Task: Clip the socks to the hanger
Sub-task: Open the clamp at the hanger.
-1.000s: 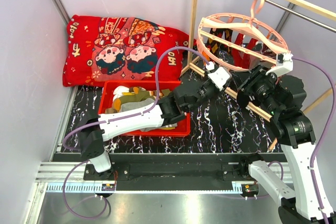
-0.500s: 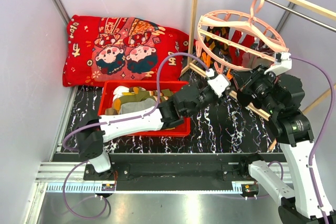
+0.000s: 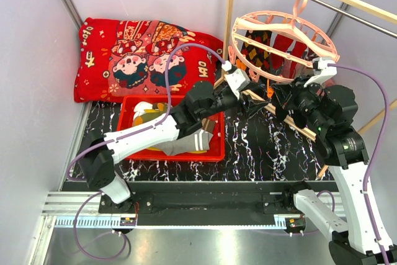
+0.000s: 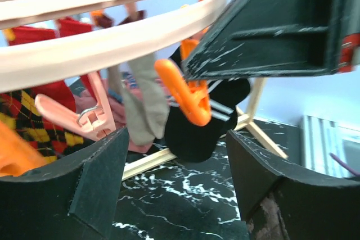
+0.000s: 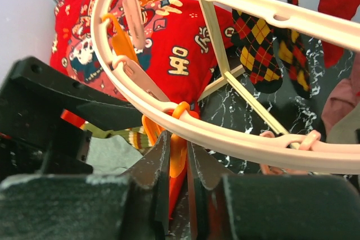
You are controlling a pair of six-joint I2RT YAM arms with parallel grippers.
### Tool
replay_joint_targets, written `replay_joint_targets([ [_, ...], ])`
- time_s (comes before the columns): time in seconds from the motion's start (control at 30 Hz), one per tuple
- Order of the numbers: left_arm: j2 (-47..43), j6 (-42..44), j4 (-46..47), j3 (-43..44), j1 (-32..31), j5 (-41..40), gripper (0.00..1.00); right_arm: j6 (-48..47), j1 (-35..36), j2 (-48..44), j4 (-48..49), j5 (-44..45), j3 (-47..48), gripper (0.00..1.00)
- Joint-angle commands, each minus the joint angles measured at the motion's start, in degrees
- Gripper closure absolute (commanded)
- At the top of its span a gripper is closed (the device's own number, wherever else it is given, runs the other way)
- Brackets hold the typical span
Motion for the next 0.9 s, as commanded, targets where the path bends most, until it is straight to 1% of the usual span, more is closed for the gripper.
replay_joint_targets([
  [0.0,0.10,-2.83,2.07,4.47,0.69,9.88,0.28,-5.86,-0.14,0.39,2.87,-3.29,2.28,0.91],
  [0.17,3.00,-4.41,2.68,7.63,0.78,14.37,0.32,-6.13,-0.14,0.39,3.22,-4.44,2.20,0.91],
  [0.23,4.22,-5.38,3.03,8.52,0.78,14.91,0.34,-6.22,-0.05,0.21,3.49,-4.61,2.02,0.91],
  [0.27,4.67,-6.51,3.64,9.04,0.87,14.82,0.35,-6.13,-0.05,0.21,3.66,-4.53,2.02,0.91],
  [0.43,7.39,-10.39,4.44,10.72,1.05,13.77,0.47,-5.43,-0.14,-0.49,4.54,-4.88,1.32,0.91],
  [0.5,7.83,-11.97,5.58,10.63,1.05,13.07,0.48,-4.90,-0.23,-0.67,4.89,-4.96,1.14,0.91],
  [0.57,8.10,-13.11,7.15,10.11,1.05,12.28,0.52,-4.55,-0.14,-0.93,5.33,-5.05,0.79,0.91],
  [0.63,8.01,-13.64,8.48,9.49,1.14,11.75,0.57,-4.29,-0.14,-1.02,5.51,-5.32,0.62,0.91],
  [0.67,7.84,-14.25,10.14,8.79,1.14,11.31,0.63,-4.20,-0.14,-1.19,5.51,-5.32,0.53,0.90],
  [0.73,7.49,-14.87,11.73,8.17,1.14,11.13,0.68,-4.11,-0.14,-1.28,5.68,-5.32,0.35,0.90],
  [0.8,7.31,-15.58,13.40,7.38,1.14,10.87,0.71,-4.02,-0.14,-1.37,5.60,-5.23,0.26,0.90],
  [0.87,6.96,-16.19,14.89,6.51,1.14,10.52,0.71,-3.76,-0.14,-1.55,5.68,-5.14,0.09,0.90],
])
